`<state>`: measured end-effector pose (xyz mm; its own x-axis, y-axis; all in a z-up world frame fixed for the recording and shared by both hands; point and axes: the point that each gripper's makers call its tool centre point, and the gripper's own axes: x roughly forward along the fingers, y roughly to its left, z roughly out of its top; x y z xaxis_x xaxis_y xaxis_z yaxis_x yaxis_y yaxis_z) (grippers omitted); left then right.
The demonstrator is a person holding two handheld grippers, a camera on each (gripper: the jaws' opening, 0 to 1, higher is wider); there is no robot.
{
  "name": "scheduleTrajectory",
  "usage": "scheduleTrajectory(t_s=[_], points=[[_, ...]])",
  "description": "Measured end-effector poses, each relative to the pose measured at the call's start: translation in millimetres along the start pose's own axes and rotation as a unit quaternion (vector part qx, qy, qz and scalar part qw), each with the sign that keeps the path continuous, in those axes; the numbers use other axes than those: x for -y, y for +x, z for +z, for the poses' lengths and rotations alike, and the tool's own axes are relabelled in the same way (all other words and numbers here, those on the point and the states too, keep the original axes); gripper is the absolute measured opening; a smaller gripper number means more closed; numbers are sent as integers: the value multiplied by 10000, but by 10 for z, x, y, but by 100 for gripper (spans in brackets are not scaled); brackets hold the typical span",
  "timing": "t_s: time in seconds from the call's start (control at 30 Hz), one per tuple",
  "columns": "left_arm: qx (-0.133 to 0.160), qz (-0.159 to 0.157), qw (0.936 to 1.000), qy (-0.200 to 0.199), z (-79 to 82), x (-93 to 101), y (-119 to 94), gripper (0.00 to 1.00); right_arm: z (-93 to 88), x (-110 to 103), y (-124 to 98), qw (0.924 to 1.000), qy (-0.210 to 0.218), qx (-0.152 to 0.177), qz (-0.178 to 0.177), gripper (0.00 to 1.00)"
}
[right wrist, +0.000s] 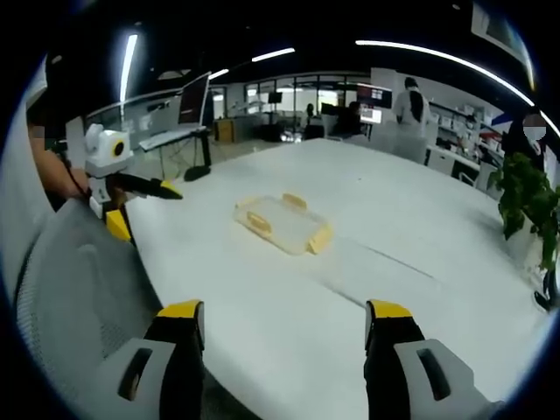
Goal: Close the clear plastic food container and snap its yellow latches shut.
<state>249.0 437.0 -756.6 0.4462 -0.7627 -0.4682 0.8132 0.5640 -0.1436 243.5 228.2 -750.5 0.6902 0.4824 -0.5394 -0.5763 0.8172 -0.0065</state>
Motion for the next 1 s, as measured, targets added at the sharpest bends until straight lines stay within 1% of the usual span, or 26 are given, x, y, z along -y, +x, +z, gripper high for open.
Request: scheduleTrajectory(t_s=[0.27,0.43,0.53,0.87,1.0], points=[[-20,-20,10000,30,-9,18,3,90,-35,5,5,10000,32,-60,0,75],[-39,27,10000,-10,-24,1,-5,90,-35,-12,9,10000,-6,-62,35,74],[-5,40,10000,-13,-5,-7,-2,89,-29,-7,2,10000,-19,-43,30,74],[-46,9,10000,-1,-8,6,0,89,11,13,-11,10000,51,36,1,74],[-109,-77,9999,20,-29,42,7,88,17,11,-13,10000,61,60,6,74]])
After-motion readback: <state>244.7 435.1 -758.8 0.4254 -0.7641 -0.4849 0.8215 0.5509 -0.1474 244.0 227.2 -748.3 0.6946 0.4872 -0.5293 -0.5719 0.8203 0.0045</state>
